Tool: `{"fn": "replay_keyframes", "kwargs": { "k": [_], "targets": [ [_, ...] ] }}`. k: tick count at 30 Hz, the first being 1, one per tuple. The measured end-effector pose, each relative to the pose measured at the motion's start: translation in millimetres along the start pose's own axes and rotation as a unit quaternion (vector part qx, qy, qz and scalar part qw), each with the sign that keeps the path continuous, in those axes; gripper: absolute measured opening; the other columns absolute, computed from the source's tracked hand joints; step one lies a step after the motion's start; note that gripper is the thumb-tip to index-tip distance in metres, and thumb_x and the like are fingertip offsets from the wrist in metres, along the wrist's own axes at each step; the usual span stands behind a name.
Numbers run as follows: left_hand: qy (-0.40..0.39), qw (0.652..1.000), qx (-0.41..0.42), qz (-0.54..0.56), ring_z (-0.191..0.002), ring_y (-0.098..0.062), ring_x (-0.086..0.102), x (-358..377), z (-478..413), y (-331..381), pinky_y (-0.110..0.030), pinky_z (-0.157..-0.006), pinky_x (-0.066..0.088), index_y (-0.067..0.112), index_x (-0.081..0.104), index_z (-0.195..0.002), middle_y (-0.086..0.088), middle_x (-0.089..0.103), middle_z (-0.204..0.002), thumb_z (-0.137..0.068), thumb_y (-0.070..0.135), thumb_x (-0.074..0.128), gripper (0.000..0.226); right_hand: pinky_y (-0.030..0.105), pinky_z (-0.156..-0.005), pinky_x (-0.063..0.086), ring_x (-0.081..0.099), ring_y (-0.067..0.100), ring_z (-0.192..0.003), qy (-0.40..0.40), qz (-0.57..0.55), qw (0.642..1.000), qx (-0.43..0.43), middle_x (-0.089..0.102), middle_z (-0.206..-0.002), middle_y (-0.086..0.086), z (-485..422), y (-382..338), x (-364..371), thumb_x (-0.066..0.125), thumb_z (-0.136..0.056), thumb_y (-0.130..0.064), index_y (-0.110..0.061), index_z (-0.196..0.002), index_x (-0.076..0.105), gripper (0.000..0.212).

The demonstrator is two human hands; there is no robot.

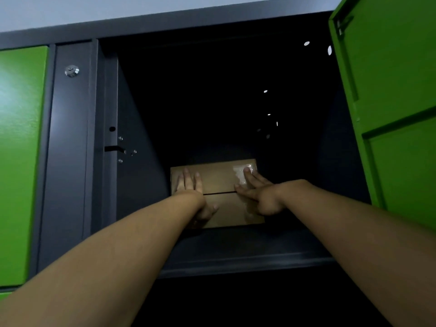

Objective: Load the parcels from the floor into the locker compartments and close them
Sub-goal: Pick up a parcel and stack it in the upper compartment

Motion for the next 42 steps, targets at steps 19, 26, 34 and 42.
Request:
{"fn": "replay_keyframes", "kwargs": {
  "k": [19, 26, 34, 42],
  "targets": [
    [-0.038, 0.98, 0.134, 0.145, -0.151, -0.026, 0.036, -51.5, 97.6, -48.9, -0.033, -0.121, 0.032, 0.022, 0.024, -0.164, -0.007, 0.034, -0.166, -0.101, 0.046, 0.058, 0.076, 0.035, -0.089, 0.055, 0.064, 0.022, -0.099, 0.127, -0.269, 0.955, 0.017, 0.065, -0.112, 0.005, 81.9, -45.5, -19.5, 0.053, -0.099, -0.04, -0.016, -0.12, 0.068, 0.035],
    [0.012, 0.951, 0.163, 0.261, -0.125, -0.022, 0.059, -76.6, 167.4, -86.3, -0.03, -0.103, 0.046, 0.019, 0.064, -0.139, -0.003, 0.063, -0.137, -0.101, 0.036, 0.061, 0.041, 0.031, -0.066, 0.041, 0.062, 0.029, -0.076, 0.23, -0.354, 0.906, 0.038, 0.06, -0.079, 0.008, 146.0, -76.1, -32.7, 0.049, -0.104, -0.042, -0.013, -0.075, 0.06, 0.043],
    [0.104, 0.923, 0.067, 0.365, -0.101, -0.028, 0.065, -62.8, 257.7, -143.0, -0.036, -0.089, 0.051, 0.016, 0.07, -0.122, -0.007, 0.064, -0.101, -0.102, 0.052, 0.052, 0.045, 0.049, -0.096, 0.055, 0.067, 0.032, -0.101, 0.245, -0.559, 0.789, 0.067, 0.072, -0.106, 0.018, 221.5, -130.4, -18.4, 0.045, -0.1, -0.054, -0.009, -0.106, 0.071, 0.053],
    [0.143, 0.877, -0.045, 0.456, -0.116, -0.022, 0.057, -19.1, 364.7, -219.4, -0.033, -0.096, 0.04, 0.016, 0.062, -0.133, -0.002, 0.064, -0.129, -0.107, 0.044, 0.043, 0.043, 0.045, -0.101, 0.053, 0.065, 0.02, -0.11, 0.161, -0.691, 0.7, 0.077, 0.071, -0.112, 0.002, 294.8, -195.3, 51.5, 0.045, -0.102, -0.057, -0.023, -0.119, 0.069, 0.044]
  ]
}}
Point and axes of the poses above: each hand's wrist, its own z-axis away from the middle knuckle, its own x-axis out of the palm, y = z × x, the point moved 1 cm from there along -z, towards the middle knuckle
